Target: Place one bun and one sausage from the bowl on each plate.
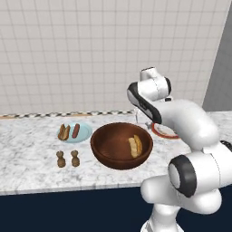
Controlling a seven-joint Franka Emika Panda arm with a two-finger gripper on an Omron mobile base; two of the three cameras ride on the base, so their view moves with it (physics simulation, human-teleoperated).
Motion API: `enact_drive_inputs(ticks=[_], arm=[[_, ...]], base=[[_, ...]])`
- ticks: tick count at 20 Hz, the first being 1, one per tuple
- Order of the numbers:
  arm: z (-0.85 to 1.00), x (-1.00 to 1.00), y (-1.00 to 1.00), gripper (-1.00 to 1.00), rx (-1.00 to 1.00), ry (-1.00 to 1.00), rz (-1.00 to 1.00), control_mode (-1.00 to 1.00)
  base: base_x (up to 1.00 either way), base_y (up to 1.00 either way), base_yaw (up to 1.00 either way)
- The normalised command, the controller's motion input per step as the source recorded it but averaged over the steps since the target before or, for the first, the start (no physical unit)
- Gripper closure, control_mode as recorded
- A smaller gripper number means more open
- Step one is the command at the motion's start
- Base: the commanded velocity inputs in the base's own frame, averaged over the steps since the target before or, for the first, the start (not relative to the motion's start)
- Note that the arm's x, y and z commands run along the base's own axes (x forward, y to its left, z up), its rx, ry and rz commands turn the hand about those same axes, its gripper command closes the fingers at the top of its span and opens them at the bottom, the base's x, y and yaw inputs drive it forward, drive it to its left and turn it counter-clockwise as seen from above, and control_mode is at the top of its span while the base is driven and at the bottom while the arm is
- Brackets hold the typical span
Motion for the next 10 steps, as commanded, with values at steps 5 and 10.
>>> enact_drive_inputs(ticks=[5, 10], arm=[[-0.35, -0.14, 1.00, -1.00, -0.13, -0.05, 0.03, -1.00], [-0.34, 0.55, 0.47, -1.00, -0.15, 0.02, 0.01, -1.00]], base=[[0.00, 0.00, 0.00], [0.00, 0.00, 0.00]])
